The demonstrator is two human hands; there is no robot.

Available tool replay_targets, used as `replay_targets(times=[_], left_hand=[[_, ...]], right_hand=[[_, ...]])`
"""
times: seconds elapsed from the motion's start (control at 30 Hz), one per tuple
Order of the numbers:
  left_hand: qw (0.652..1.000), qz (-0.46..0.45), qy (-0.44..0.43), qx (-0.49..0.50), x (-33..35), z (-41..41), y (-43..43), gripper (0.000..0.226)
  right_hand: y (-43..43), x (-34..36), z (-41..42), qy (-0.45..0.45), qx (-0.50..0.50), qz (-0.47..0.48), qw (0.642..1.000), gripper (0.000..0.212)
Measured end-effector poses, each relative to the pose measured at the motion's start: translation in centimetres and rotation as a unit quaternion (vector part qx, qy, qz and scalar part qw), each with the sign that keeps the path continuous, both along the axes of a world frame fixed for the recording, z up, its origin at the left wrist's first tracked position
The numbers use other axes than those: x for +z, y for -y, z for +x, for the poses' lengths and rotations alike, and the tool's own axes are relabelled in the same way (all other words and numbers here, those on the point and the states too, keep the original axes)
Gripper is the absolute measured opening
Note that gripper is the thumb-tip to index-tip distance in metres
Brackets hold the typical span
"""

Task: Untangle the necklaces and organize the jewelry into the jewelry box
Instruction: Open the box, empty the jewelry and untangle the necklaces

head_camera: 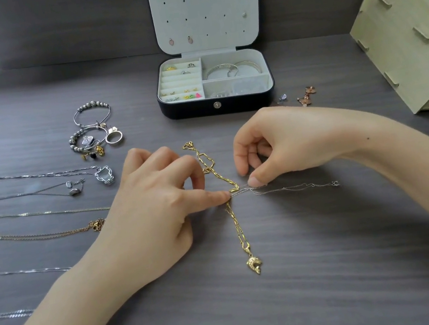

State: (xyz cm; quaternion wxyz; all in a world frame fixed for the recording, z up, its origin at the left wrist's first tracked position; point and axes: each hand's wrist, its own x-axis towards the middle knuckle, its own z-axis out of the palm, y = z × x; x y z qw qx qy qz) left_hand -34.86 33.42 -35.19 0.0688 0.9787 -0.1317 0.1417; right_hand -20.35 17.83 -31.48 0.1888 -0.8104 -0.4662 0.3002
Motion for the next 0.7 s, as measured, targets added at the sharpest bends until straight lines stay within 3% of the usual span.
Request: replay_targets(times=[0.37,0.53,0.7], left_hand=[[1.0,-0.014,0.005,0.006,0.3,-0.1,0.4,0.06],[0.999,-0.038,0.012,0.022,0.4,0.0,0.6,0.05],[0.987,-0.118,0.018,0.107,0.6,0.3,1.3,0.025]], right_hand=[[0.0,0.1,-0.1,0.014,-0.004,-0.012,1.0,0.016],[0.0,0.1,-0.2,0.035,-0.008,-0.009,0.999,0.016],[-0.1,0.3,-0.6,0.072,0.001,0.003,0.997,0.006]])
